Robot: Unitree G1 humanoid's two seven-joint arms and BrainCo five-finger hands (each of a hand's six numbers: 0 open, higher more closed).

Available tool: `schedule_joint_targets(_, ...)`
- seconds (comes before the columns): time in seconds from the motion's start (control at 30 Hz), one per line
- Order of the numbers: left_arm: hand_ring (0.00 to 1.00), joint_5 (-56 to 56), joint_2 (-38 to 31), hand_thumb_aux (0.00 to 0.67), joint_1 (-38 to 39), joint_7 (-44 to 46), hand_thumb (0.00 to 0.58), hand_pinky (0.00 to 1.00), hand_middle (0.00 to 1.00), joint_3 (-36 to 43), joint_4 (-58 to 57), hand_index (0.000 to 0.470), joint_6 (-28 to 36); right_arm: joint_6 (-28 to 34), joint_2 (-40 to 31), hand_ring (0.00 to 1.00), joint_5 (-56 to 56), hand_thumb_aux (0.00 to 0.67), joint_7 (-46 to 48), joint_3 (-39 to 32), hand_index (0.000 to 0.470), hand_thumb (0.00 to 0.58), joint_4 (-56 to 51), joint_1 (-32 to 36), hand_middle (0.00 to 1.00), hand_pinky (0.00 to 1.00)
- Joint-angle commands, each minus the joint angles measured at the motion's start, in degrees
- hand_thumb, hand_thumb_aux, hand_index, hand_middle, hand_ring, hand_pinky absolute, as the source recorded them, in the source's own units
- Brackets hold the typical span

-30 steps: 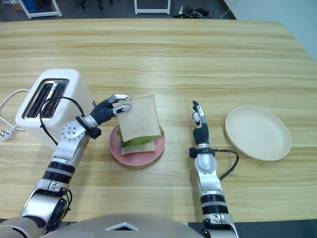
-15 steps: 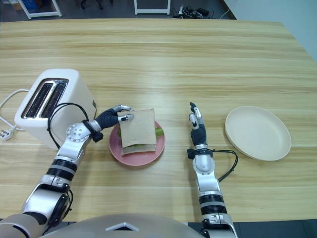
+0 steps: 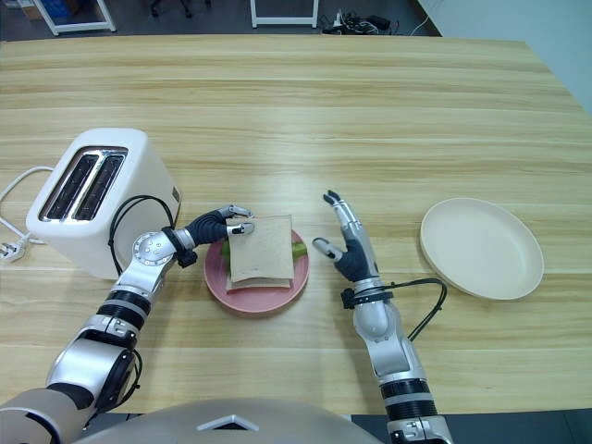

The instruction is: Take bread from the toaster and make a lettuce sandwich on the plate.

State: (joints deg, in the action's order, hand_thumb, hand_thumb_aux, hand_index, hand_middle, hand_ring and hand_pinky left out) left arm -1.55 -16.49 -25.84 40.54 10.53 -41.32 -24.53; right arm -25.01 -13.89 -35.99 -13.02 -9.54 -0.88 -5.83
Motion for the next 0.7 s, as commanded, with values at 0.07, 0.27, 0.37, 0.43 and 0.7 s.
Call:
schedule_joint_targets(0.07, 1.00, 1.4, -1.2, 0.670, 0.4, 0.3, 0.580, 1.00, 1.00, -0.3, -2.3, 0.470, 0.9, 2.2, -5.0, 0.00, -24.7, 0.000, -7.5, -9.0, 0.000, 0.000, 3.3, 0.7, 0.00, 0.00)
schedule_joint_targets(0.27, 1.00, 2.4, -0.7, 0.670, 0.0, -0.3, 0.580, 1.00, 1.00, 0.3, -4.0, 0.470, 0.4, 5.0, -4.8, 0.00, -33.1, 0.000, -10.9, -17.1, 0.000, 0.000, -4.7, 5.3, 0.00, 0.00)
schedule_joint_targets(0.37, 1.00, 3.1, -0.7, 0.670, -0.2, -0.9, 0.580, 1.00, 1.00, 0.7, -4.6, 0.470, 0.0, 7.3, -4.9, 0.00, -36.9, 0.000, -10.8, -21.6, 0.000, 0.000, -8.0, 7.3, 0.00, 0.00)
schedule_joint_targets(0.43, 1.00, 3.6, -0.6, 0.670, -0.4, -1.3, 0.580, 1.00, 1.00, 0.9, -5.0, 0.470, -0.2, 9.1, -5.1, 0.00, -39.2, 0.000, -9.8, -24.5, 0.000, 0.000, -10.1, 8.2, 0.00, 0.00)
schedule_joint_targets(0.7, 0.84, 6.8, 0.1, 0.617, -0.2, -7.9, 0.576, 0.84, 0.84, 1.4, -1.9, 0.433, 0.3, 11.9, -8.0, 0.00, -40.0, 0.000, -2.4, -32.6, 0.000, 0.000, -13.6, 7.6, 0.00, 0.00)
